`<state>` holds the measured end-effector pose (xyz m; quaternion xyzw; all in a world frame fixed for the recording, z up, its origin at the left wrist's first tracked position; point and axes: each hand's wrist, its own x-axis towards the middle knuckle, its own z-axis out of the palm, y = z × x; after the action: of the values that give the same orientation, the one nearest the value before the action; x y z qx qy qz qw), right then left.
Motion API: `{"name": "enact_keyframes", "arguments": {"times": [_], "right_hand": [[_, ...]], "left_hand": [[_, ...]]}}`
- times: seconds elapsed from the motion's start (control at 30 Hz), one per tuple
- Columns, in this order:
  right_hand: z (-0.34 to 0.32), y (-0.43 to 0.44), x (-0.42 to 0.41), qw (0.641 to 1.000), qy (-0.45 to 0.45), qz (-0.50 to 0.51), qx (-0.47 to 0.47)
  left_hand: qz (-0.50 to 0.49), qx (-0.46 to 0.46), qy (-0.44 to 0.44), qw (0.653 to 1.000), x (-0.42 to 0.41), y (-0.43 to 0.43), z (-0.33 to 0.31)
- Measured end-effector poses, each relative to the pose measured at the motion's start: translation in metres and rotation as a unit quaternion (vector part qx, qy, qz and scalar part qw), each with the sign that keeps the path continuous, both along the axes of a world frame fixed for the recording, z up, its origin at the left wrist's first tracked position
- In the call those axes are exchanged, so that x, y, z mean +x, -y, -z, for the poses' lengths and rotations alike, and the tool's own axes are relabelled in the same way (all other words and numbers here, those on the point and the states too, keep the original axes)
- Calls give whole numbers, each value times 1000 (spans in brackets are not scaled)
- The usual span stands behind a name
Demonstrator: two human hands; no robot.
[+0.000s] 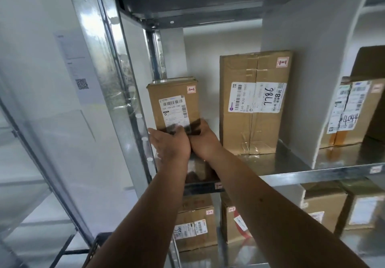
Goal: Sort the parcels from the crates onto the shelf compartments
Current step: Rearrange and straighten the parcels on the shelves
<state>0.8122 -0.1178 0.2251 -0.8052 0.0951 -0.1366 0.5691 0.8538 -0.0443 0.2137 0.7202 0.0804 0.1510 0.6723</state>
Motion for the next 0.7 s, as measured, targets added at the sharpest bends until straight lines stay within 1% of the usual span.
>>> {"name": "enact_keyframes", "arguments": {"times": [0.1,0.2,0.23,0.33,0.4,0.53,0.7], "right_hand": [[-2,0,-40,999,42,-20,20],[10,3,-77,995,79,-15,62],[18,5,-86,994,90,2,63],[31,15,-108,983,139,90,75],[36,31,-119,977,157,132,63],[36,70,-136,977,150,149,7],[36,110,-136,971,156,178,-22]], "left_hand": [[62,-29,81,994,-23,-7,8],[138,-24,98,985,-55,-11,16],[162,-32,98,981,-65,-10,18],[220,-106,93,965,-88,-2,25],[254,-94,89,959,-99,8,26],[260,-82,65,960,-111,29,23],[218,-45,52,973,-112,54,19]]}}
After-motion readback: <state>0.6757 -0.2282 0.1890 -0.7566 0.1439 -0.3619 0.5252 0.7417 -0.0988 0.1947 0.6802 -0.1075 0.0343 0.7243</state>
